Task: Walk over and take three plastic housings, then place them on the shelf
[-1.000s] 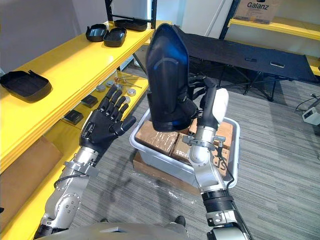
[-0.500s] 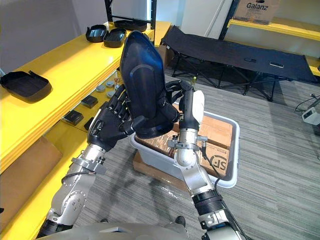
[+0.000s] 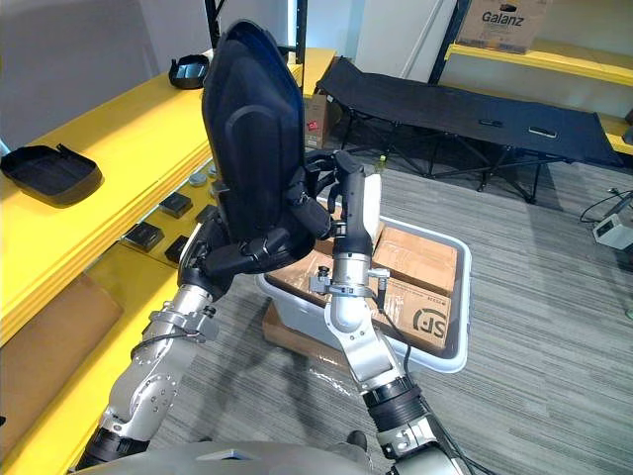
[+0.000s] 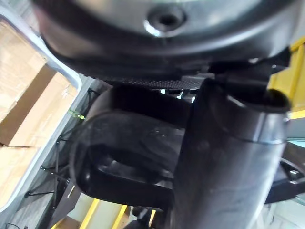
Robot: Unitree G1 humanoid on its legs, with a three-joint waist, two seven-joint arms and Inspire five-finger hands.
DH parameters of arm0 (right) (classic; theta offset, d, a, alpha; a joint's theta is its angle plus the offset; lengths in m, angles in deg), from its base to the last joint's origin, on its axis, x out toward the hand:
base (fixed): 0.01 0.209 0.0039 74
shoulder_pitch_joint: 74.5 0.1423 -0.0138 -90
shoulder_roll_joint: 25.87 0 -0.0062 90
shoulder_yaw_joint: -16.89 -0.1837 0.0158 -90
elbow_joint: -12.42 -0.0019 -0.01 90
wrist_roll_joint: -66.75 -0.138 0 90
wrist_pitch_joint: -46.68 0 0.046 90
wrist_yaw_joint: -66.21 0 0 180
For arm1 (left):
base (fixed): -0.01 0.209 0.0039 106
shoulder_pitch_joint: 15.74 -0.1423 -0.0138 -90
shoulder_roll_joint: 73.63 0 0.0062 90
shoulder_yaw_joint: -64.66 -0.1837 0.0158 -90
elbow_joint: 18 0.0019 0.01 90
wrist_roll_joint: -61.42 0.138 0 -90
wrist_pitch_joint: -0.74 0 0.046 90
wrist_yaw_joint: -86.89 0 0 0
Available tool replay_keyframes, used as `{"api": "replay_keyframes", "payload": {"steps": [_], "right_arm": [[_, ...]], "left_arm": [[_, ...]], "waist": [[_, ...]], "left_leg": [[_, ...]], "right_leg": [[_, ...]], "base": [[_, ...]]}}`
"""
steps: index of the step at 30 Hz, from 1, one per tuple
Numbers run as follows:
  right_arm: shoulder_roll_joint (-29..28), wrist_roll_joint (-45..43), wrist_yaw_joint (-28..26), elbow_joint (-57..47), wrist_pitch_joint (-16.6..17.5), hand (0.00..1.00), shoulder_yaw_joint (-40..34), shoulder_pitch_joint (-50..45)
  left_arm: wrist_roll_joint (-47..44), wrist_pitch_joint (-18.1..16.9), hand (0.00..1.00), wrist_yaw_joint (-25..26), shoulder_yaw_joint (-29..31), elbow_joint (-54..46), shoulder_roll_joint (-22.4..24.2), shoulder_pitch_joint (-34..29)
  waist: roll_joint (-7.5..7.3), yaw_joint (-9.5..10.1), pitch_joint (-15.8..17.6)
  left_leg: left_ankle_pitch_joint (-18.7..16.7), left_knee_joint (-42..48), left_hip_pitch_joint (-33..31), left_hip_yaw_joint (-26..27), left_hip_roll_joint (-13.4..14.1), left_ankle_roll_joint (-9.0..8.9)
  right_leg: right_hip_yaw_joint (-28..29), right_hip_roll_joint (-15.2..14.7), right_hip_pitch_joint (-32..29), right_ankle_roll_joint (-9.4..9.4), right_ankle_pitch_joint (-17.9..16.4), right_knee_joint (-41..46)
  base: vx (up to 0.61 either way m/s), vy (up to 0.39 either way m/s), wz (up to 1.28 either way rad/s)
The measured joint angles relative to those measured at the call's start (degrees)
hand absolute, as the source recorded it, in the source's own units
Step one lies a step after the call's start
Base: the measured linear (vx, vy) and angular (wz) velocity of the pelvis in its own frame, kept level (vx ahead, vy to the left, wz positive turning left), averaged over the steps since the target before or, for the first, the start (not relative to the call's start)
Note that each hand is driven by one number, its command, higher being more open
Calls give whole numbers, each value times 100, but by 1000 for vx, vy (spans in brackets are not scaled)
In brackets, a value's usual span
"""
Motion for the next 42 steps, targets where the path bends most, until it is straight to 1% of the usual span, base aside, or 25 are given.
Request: {"api": "replay_keyframes", "payload": {"steps": [4,9,15,16,22,25,28,30,31,34,39,41,42], "right_arm": [[-29,-23,-49,0,-2,0,62,-4],[-32,-162,-59,0,-5,0,157,-26],[-53,-166,-11,0,-5,0,211,-72],[-73,-166,7,0,-5,0,216,-95],[-291,-185,117,0,-4,0,218,-246],[-326,-186,159,0,-4,0,230,-247],[-389,-230,186,0,0,0,255,-246],[-391,-287,192,-51,103,0,434,-262],[-395,-296,204,-69,101,0,489,-279],[-472,-397,257,-67,98,0,489,-339],[-558,-400,340,-67,100,0,482,-417],[-593,-399,371,-67,104,0,480,-431],[-592,-401,381,-67,103,100,480,-435]], "left_arm": [[-110,1,100,30,29,121,-1,0],[-613,-9,100,182,64,124,3,0],[-1211,-17,100,208,79,157,4,0],[-1398,-27,0,207,88,184,4,0],[-1870,-27,0,198,223,188,5,0],[-2005,-26,0,193,222,188,5,-1],[-2000,-26,0,192,199,189,4,-1],[-1978,-40,0,242,267,284,73,6],[-1963,-67,0,235,299,331,115,7],[-1724,-149,0,236,270,334,131,7],[-1518,-212,0,247,230,334,136,7],[-1411,-310,0,308,176,336,136,7],[-1346,-357,0,339,154,336,139,7]], "waist": [[-8,9,-5],[-22,1,-14],[-34,-4,-22],[-44,-5,-30],[-125,-19,-86],[-137,-15,-96],[-138,-21,-97],[-138,-53,-98],[-140,-57,-99],[-157,-26,-111],[-193,-30,-135],[-208,-43,-145],[-210,-45,-146]], "left_leg": [[-1,0,0,-1,0,0],[-1,0,3,0,0,-6],[-3,0,7,2,0,-8],[-3,0,8,2,0,-8],[-9,2,12,6,0,-14],[-14,7,15,6,0,-18],[-14,7,16,6,0,-18],[-15,7,20,11,0,-19],[-17,7,24,10,1,-20],[-22,8,26,9,1,-22],[-27,9,41,15,1,-23],[-37,9,77,26,2,-22],[-44,9,91,31,2,-20]], "right_leg": [[-1,0,0,-1,-1,0],[-1,0,1,-1,-1,0],[-1,0,2,-2,-1,0],[-2,0,1,-3,-2,0],[-3,0,0,-17,-11,0],[-6,0,2,-23,-15,0],[-7,0,2,-23,-15,0],[-6,0,1,-23,-15,0],[-7,0,7,-23,-15,0],[-12,0,12,-26,-17,0],[-12,0,17,-49,-31,0],[-11,0,50,-58,-38,0],[-11,0,57,-73,-48,0]], "base": [[0,0,0],[0,0,0],[0,0,0],[0,0,0],[0,0,0],[0,0,0],[0,0,0],[0,0,0],[0,0,0],[0,0,0],[0,0,0],[0,0,0],[0,0,0]]}}
